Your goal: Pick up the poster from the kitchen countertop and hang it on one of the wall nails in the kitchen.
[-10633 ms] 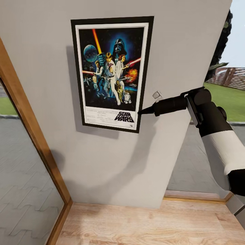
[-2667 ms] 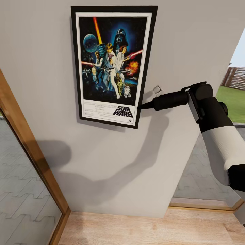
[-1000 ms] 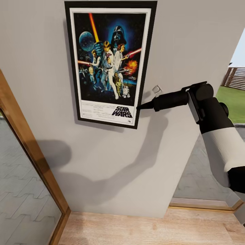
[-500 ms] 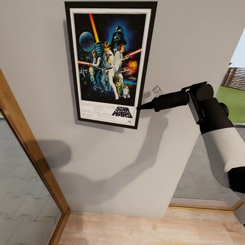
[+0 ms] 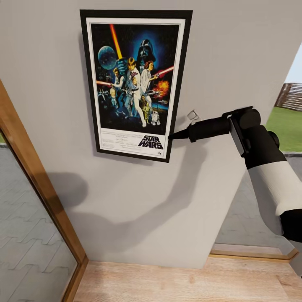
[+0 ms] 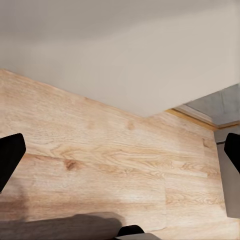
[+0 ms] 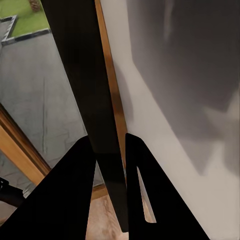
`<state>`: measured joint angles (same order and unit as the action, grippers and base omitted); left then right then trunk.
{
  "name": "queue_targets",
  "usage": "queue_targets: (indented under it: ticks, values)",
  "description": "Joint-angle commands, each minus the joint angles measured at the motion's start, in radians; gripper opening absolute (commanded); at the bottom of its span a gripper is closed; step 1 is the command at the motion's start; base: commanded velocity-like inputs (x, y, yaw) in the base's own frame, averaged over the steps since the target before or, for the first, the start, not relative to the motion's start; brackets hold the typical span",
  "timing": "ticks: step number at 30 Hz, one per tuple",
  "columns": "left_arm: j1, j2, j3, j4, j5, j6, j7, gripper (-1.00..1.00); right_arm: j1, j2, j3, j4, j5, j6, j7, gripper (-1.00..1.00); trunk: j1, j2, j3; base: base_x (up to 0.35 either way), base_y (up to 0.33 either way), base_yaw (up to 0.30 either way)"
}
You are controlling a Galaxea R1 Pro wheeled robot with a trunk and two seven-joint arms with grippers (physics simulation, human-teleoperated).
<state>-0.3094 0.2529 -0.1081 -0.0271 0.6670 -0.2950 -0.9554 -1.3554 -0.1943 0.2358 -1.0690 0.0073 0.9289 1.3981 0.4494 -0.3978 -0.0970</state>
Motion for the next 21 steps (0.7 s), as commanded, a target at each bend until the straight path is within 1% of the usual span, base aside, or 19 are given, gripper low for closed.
queue_targets:
  ticks: [1,13,21]
  values:
    - [-0.001,0.000,-0.008,0.001,0.007,-0.006,-0.002,1.00,-0.001,-0.001,0.001,0.000,0.000,0.010,0.004,-1.00,0.001,-0.002,-0.002,0.000,0.047,0.000]
    - [0.000,0.002,-0.007,0.001,0.006,-0.006,-0.002,1.00,0.001,-0.001,0.001,0.001,0.000,0.008,0.004,-1.00,0.001,-0.002,-0.002,0.003,0.015,0.000]
    - [-0.001,0.002,-0.008,0.000,0.007,-0.007,-0.002,1.00,0.001,-0.001,0.001,0.001,0.000,0.008,0.004,-1.00,0.001,-0.002,-0.002,0.076,0.077,0.000]
